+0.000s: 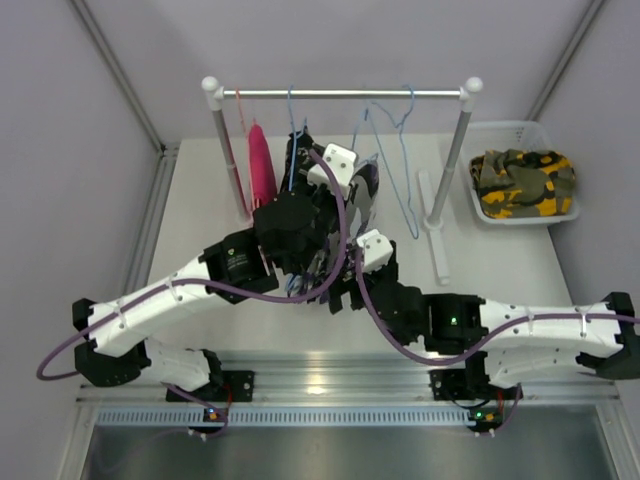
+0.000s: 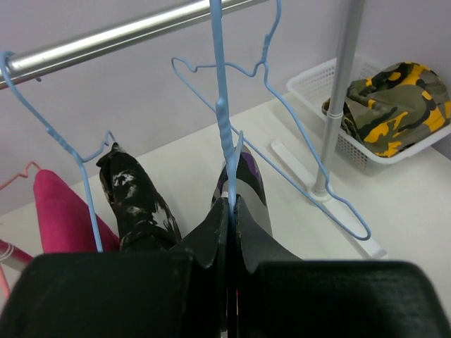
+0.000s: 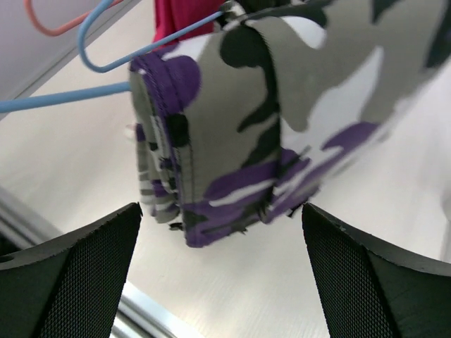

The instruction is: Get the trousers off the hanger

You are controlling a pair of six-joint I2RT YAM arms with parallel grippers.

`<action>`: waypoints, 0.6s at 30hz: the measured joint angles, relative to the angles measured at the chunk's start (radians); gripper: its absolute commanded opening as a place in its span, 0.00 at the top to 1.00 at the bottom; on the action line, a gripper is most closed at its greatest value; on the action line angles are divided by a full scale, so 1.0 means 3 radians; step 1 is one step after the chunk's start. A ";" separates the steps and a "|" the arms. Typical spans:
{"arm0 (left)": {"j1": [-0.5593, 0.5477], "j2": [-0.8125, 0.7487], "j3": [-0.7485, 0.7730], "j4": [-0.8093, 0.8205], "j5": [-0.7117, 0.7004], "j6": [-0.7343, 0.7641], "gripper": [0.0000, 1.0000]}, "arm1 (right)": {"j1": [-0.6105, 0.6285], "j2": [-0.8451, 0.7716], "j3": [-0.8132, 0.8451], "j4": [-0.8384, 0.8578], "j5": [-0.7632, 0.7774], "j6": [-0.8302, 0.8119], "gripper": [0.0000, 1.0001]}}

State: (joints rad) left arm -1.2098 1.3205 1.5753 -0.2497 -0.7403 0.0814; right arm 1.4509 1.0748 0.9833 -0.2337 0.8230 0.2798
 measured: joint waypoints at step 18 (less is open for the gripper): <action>-0.0118 0.0019 -0.0053 0.0305 -0.0322 0.0097 1.00 | 0.0197 0.0220 0.0104 0.0384 0.0978 -0.0254 0.07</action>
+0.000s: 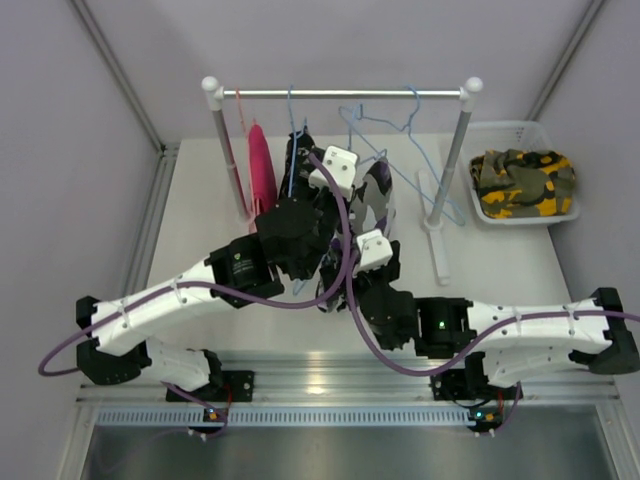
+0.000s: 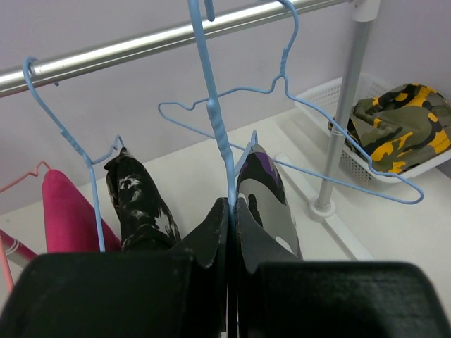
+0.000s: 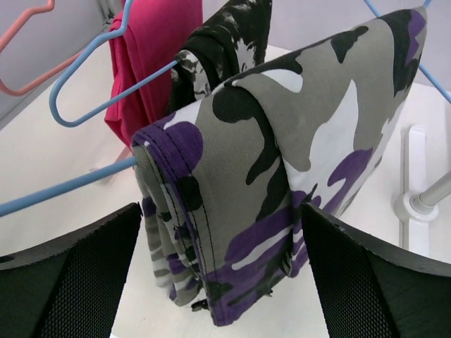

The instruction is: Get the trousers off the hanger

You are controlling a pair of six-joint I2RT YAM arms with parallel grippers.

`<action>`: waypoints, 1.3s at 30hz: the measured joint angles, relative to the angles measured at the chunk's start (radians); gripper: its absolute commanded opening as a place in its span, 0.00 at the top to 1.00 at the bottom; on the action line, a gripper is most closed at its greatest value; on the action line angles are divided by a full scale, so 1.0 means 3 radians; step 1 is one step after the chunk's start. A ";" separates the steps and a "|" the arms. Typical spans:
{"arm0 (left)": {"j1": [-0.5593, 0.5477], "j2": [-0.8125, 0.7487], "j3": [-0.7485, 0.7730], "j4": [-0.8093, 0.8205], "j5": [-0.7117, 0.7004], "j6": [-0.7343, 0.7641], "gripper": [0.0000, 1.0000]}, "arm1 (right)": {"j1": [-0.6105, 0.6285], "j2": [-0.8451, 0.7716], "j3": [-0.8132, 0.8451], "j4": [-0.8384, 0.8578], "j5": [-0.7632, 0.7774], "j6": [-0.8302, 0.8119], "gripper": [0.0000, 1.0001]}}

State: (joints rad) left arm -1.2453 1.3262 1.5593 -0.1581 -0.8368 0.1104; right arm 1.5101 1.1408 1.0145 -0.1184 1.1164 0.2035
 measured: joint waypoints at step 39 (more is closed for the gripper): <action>-0.0214 0.0033 -0.0055 0.0125 -0.0078 0.0093 1.00 | -0.0020 -0.0150 -0.0155 0.0173 0.0367 -0.0067 0.44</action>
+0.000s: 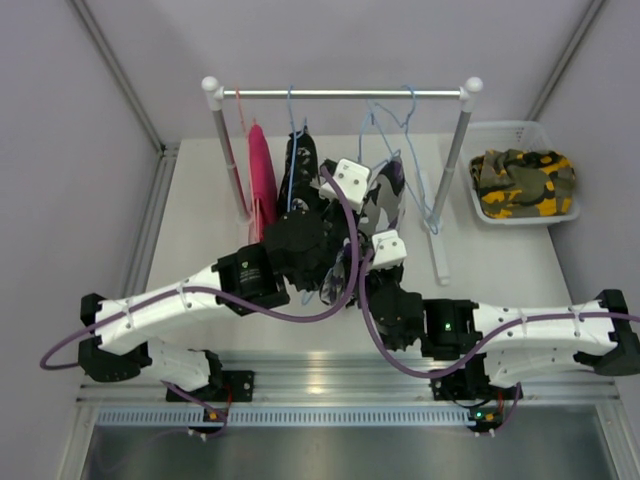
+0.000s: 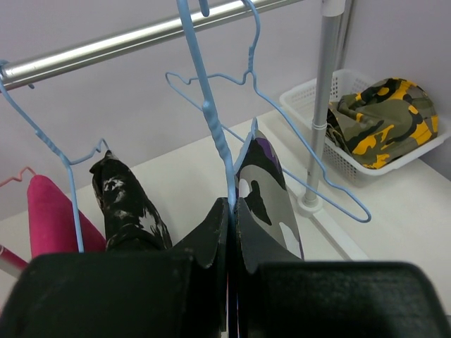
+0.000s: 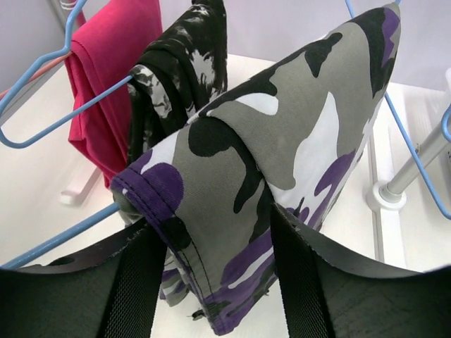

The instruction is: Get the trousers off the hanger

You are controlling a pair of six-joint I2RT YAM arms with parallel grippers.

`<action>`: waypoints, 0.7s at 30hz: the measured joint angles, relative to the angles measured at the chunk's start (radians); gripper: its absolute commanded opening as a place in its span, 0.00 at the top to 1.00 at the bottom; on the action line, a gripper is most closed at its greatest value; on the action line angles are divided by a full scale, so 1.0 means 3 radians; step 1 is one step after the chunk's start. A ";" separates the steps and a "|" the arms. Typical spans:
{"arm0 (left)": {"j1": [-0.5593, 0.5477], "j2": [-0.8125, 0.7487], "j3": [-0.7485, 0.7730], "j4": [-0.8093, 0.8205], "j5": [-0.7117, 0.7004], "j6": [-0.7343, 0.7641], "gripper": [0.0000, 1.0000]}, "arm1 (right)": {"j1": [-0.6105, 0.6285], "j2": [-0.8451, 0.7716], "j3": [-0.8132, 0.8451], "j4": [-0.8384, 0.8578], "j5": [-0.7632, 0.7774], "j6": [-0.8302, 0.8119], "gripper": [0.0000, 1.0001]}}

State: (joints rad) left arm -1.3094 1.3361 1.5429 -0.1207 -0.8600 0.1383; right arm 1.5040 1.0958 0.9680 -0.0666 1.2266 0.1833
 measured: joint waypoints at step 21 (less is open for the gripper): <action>-0.0158 -0.0025 -0.0210 0.0184 -0.0193 0.0108 1.00 | -0.0001 -0.0095 -0.0093 0.0108 -0.0018 -0.0188 1.00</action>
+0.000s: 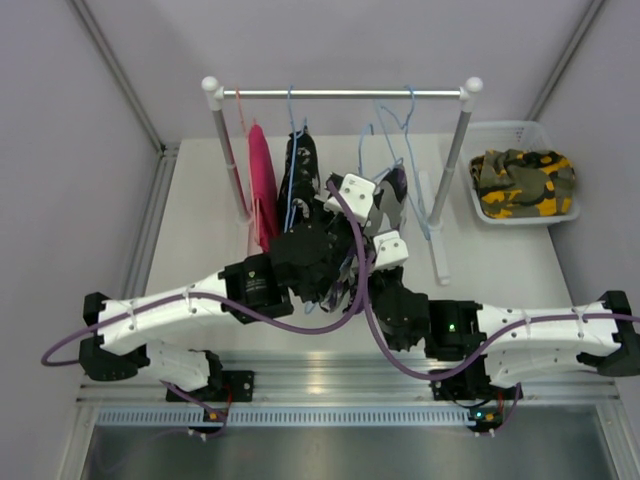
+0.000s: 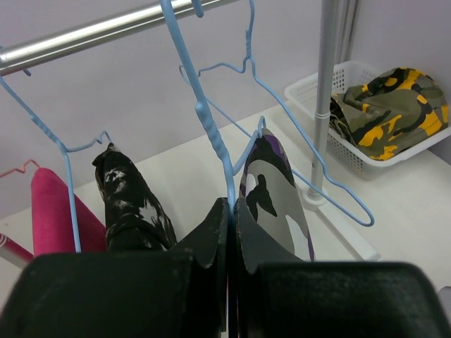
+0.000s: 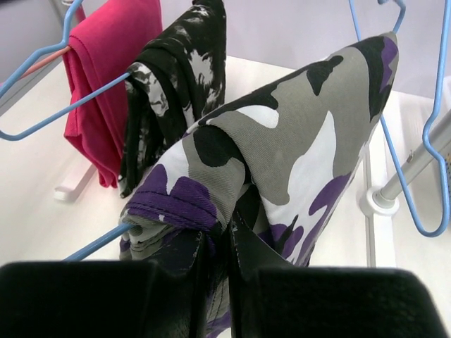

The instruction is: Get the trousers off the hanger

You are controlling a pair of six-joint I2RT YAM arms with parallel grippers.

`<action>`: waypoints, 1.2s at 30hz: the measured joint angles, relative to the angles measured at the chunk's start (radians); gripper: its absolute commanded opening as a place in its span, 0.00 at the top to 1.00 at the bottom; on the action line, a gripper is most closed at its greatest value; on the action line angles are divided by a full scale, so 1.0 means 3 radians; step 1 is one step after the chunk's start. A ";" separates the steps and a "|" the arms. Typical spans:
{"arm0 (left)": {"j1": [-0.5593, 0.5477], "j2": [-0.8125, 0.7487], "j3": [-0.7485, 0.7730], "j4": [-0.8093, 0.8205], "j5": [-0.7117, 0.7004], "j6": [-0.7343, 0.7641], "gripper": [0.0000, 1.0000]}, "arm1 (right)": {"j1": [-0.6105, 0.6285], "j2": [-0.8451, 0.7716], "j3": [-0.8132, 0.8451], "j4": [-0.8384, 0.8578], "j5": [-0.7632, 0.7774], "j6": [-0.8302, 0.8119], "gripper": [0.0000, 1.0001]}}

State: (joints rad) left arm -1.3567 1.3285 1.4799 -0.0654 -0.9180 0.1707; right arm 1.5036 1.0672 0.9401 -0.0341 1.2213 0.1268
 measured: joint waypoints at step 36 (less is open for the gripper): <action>-0.0019 -0.0188 -0.0529 0.0345 -0.0259 -0.0013 1.00 | -0.0004 -0.0498 0.0164 -0.0153 -0.0515 -0.0280 1.00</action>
State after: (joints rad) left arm -1.3624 1.2720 1.3212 0.0380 -0.9958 0.1669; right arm 1.5024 0.9176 0.9894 -0.0799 1.0668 0.0429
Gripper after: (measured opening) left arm 0.040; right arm 0.070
